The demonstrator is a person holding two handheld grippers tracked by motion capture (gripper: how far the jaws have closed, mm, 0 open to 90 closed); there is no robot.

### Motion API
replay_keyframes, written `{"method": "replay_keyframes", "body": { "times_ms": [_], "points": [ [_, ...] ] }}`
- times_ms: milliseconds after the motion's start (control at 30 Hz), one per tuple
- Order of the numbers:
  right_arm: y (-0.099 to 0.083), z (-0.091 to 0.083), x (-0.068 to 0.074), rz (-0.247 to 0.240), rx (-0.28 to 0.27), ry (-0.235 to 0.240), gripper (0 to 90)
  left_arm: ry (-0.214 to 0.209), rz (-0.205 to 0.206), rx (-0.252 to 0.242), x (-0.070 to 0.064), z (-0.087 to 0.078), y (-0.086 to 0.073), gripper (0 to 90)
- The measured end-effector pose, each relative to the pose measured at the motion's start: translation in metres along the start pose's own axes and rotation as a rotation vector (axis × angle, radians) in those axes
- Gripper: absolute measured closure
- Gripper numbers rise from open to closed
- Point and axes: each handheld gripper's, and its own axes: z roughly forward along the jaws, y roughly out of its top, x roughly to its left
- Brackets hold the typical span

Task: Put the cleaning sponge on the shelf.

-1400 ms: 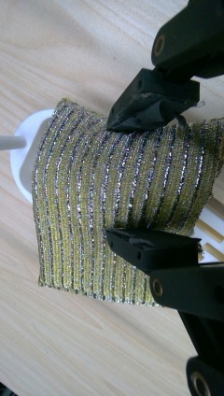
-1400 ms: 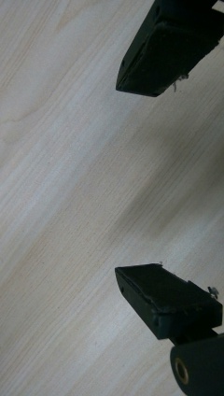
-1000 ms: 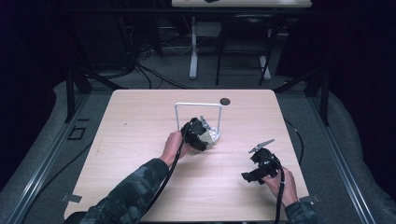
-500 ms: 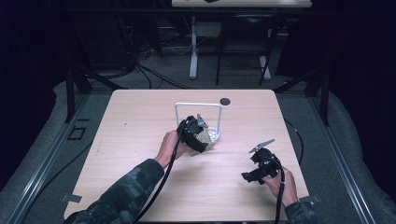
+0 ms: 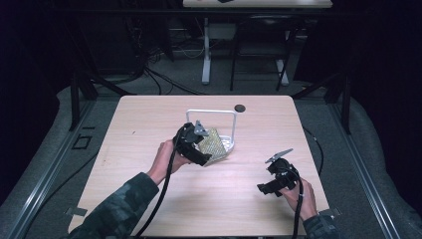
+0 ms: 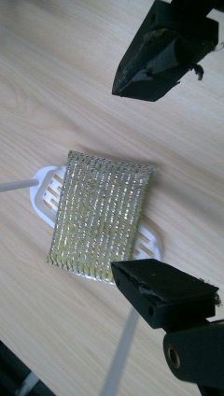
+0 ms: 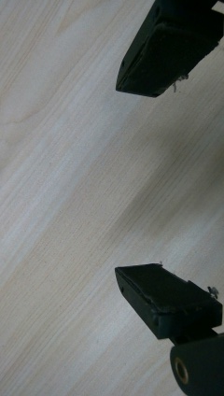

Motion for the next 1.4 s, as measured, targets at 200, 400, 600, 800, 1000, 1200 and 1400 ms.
{"method": "replay_keyframes", "body": {
  "times_ms": [200,400,600,800,1000,1200,1400],
  "points": [
    [0.000,0.000,0.000,-0.005,-0.002,-0.006,9.0,0.018,-0.014,0.006,0.004,-0.024,-0.016,9.7],
    [0.000,0.000,0.000,0.000,0.004,-0.002,9.0,0.034,-0.047,0.027,0.006,-0.037,-0.042,7.7],
    [0.001,-0.001,0.001,-0.011,0.003,-0.009,8.8,0.045,-0.100,0.047,0.011,-0.048,-0.073,5.9],
    [0.001,0.000,0.001,-0.011,0.006,-0.007,8.8,0.067,-0.171,0.055,0.016,-0.055,-0.102,2.2],
    [0.001,0.000,0.002,-0.010,0.002,-0.007,8.8,0.074,-0.236,0.075,0.019,-0.058,-0.131,0.9],
    [0.001,0.001,0.002,-0.012,0.012,-0.009,9.0,0.087,-0.292,0.122,0.020,-0.058,-0.161,0.3],
    [0.001,0.002,0.003,-0.021,0.017,-0.015,9.0,0.101,-0.318,0.157,0.022,-0.050,-0.180,0.3]
  ]
}}
